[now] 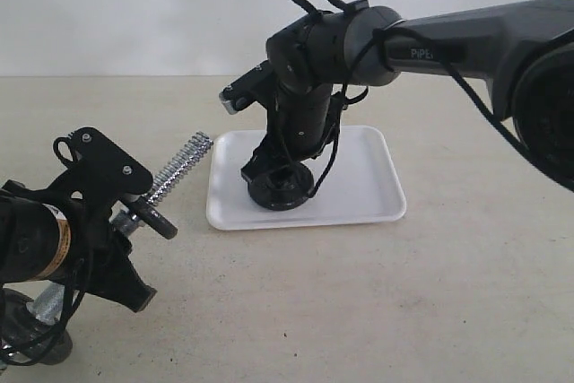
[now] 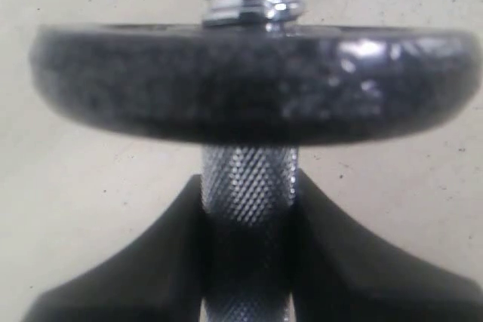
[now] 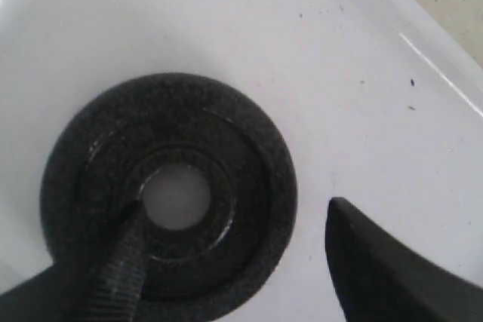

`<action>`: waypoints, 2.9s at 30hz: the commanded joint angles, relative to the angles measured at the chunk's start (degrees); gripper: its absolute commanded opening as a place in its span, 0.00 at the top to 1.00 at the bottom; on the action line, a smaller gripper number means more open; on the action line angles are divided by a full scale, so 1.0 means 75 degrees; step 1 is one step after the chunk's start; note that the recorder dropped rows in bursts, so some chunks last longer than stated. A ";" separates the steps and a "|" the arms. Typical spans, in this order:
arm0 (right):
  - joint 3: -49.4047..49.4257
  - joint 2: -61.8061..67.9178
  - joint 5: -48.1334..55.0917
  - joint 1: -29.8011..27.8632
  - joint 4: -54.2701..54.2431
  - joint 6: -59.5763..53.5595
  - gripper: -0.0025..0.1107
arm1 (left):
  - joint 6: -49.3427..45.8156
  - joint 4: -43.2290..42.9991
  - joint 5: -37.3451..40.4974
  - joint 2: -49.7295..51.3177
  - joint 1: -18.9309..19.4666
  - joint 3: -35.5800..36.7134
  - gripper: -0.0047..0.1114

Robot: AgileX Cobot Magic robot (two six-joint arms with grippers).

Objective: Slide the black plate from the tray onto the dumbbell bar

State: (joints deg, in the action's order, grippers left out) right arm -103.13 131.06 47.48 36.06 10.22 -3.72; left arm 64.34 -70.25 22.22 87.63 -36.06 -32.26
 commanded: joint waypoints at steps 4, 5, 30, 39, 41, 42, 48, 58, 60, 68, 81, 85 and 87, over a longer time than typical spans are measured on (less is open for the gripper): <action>-0.0528 0.0449 0.0702 -0.0029 -0.0354 0.0286 0.34 | 0.0100 -0.0312 0.0014 -0.0344 0.0018 -0.0232 0.92; -0.0528 0.0484 0.0702 -0.0029 -0.0371 0.0394 0.27 | 0.0100 -0.0298 0.0010 -0.0344 0.0018 -0.0232 0.92; -0.0528 0.0378 0.0751 -0.0016 -0.1463 0.0665 0.08 | 0.0100 -0.0283 0.0039 -0.0344 0.0018 -0.0232 0.92; -0.0998 0.0156 0.0795 -0.0016 -0.2678 0.0495 0.08 | 0.0100 -0.0283 0.0026 -0.0344 0.0018 -0.0232 0.92; -0.0998 0.0170 0.0795 0.0038 -0.2681 0.0495 0.08 | 0.0100 -0.0283 0.0026 -0.0344 0.0018 -0.0232 0.92; -0.0998 0.0184 0.0795 0.0057 -0.2629 0.0495 0.08 | 0.0100 -0.0283 0.0026 -0.0344 0.0018 -0.0232 0.92; -0.0998 0.0218 0.0430 0.0397 -0.2234 0.0495 0.08 | 0.0114 -0.0283 0.0026 -0.0344 0.0018 -0.0232 0.92; -0.0998 0.0395 0.0638 0.0592 -0.1248 0.0872 0.08 | 0.0161 -0.0283 0.0067 -0.0344 0.0018 -0.0232 0.92; -0.0998 0.0513 0.0757 0.0592 -0.1061 0.0904 0.08 | 0.0161 -0.0283 0.0067 -0.0344 0.0018 -0.0232 0.92; -0.0998 0.0644 0.1012 0.0592 -0.0640 0.1046 0.08 | 0.0161 -0.0283 0.0067 -0.0344 0.0018 -0.0232 0.92; -0.0998 0.1017 0.0982 0.0592 -0.0643 0.1046 0.08 | 0.0161 -0.0283 0.0067 -0.0344 0.0018 -0.0232 0.92; -0.0998 0.1218 0.1085 0.0592 -0.0643 0.1027 0.08 | 0.0161 -0.0283 0.0067 -0.0344 0.0018 -0.0232 0.92; -0.0998 0.1283 0.1156 0.0592 -0.0661 0.1016 0.08 | 0.0161 -0.0283 0.0067 -0.0344 0.0018 -0.0232 0.92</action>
State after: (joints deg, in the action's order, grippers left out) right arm -111.45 137.77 54.24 40.52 4.59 4.36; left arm 65.13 -69.34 21.91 87.18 -35.97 -32.26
